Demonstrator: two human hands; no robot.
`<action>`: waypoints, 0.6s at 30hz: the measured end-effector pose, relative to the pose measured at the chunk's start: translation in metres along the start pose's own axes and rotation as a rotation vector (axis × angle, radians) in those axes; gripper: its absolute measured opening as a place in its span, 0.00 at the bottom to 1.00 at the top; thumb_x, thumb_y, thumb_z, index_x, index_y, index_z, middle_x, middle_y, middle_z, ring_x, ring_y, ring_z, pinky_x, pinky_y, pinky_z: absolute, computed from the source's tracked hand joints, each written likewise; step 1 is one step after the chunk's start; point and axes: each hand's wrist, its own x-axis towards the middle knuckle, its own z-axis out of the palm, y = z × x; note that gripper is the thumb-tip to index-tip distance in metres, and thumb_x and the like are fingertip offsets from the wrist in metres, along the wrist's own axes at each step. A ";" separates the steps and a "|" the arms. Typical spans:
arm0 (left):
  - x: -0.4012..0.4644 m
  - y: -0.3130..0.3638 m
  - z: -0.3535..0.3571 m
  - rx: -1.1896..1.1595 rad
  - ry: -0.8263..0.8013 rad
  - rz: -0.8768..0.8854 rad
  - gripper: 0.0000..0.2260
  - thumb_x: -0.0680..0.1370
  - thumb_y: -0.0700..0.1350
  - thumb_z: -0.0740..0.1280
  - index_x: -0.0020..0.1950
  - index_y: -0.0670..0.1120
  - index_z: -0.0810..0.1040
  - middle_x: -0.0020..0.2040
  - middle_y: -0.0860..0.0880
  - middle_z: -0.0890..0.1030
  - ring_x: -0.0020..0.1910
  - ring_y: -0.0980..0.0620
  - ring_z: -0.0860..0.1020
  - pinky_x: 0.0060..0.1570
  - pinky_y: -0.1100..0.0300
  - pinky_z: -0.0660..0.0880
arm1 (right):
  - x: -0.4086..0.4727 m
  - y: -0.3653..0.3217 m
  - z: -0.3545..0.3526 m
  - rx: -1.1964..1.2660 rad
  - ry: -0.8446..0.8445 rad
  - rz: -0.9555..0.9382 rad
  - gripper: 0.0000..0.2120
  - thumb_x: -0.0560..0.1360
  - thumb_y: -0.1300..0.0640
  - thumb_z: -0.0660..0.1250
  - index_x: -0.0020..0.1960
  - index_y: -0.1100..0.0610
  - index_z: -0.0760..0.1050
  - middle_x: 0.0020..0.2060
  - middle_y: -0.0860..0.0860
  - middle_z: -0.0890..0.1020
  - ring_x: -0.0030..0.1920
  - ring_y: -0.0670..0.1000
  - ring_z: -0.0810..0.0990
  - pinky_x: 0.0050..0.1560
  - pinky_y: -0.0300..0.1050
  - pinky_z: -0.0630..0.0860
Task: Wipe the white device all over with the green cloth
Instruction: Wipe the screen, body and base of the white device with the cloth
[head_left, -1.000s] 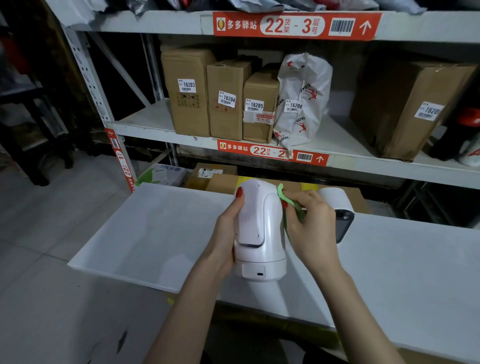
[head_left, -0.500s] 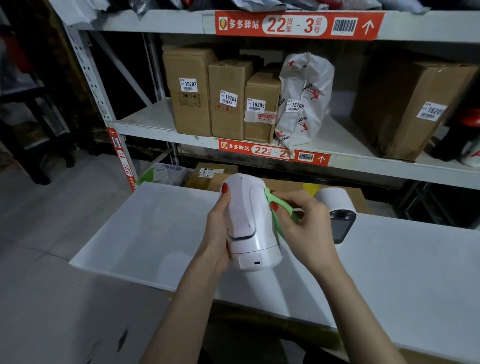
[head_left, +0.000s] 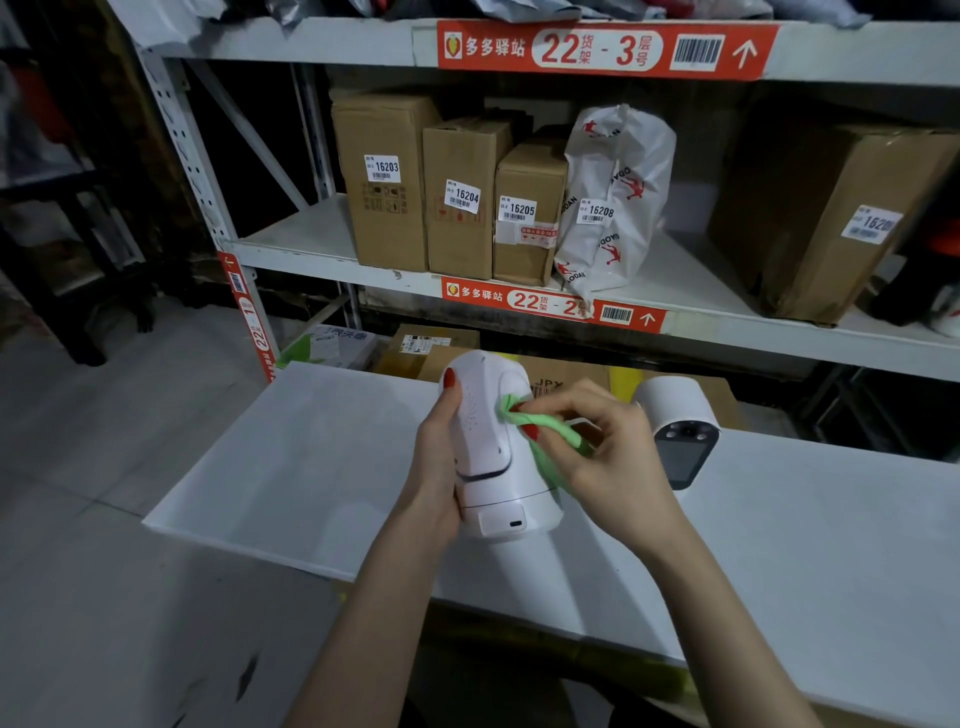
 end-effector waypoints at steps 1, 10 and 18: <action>0.000 0.000 0.000 0.000 -0.002 -0.001 0.17 0.80 0.60 0.60 0.52 0.49 0.79 0.43 0.43 0.83 0.41 0.43 0.81 0.46 0.49 0.78 | 0.000 0.001 0.000 0.004 0.011 0.000 0.12 0.73 0.68 0.70 0.49 0.53 0.83 0.44 0.50 0.81 0.45 0.48 0.79 0.44 0.39 0.75; 0.000 -0.003 0.003 0.014 -0.053 -0.033 0.20 0.80 0.60 0.62 0.58 0.46 0.80 0.45 0.42 0.85 0.42 0.43 0.82 0.45 0.50 0.80 | 0.002 0.008 -0.003 -0.043 0.135 0.017 0.12 0.73 0.67 0.70 0.50 0.51 0.82 0.46 0.47 0.82 0.48 0.47 0.80 0.49 0.42 0.77; 0.003 -0.002 -0.003 0.033 0.016 -0.009 0.22 0.80 0.63 0.58 0.63 0.49 0.77 0.52 0.41 0.82 0.46 0.41 0.81 0.46 0.49 0.79 | -0.001 -0.001 -0.009 0.002 -0.225 0.089 0.11 0.72 0.67 0.71 0.47 0.52 0.85 0.42 0.47 0.81 0.42 0.48 0.78 0.41 0.36 0.73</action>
